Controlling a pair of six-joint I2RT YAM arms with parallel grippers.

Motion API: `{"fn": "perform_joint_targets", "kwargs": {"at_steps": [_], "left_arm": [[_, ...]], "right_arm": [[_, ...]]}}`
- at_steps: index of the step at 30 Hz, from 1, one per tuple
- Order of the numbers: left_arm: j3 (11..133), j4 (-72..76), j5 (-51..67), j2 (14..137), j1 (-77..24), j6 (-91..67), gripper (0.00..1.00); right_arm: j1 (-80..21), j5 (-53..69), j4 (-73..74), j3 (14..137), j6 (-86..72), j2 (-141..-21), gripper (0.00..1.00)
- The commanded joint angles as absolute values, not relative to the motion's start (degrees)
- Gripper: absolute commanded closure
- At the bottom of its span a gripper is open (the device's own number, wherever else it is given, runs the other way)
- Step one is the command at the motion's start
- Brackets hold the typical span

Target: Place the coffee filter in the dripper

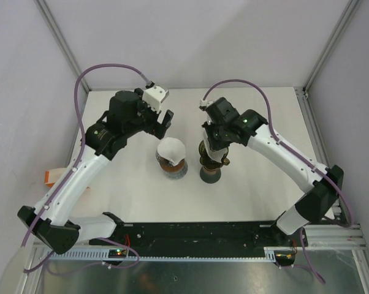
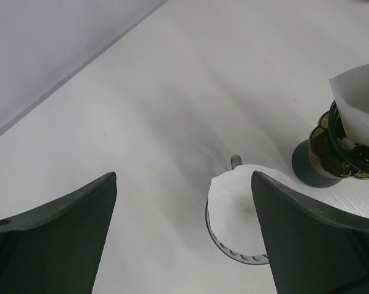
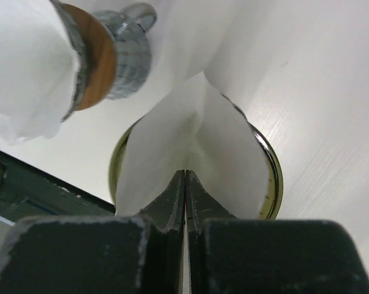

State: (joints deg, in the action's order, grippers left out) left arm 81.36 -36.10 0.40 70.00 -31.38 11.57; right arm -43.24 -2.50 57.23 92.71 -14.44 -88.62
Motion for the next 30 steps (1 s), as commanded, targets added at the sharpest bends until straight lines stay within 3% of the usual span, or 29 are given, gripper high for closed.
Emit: {"fn": "perform_joint_targets", "kwargs": {"at_steps": [1,30], "left_arm": [[80.6,-34.68,1.98,67.69,-30.29,11.68,0.05],[79.81,-34.33,4.54,68.19,-29.44,12.11,0.05]], "right_arm": [[-43.89,-6.59,60.94,95.53,-12.99,-91.46,1.0],[-46.93,-11.01,59.63,91.28,-12.79,-101.31,1.0]]}}
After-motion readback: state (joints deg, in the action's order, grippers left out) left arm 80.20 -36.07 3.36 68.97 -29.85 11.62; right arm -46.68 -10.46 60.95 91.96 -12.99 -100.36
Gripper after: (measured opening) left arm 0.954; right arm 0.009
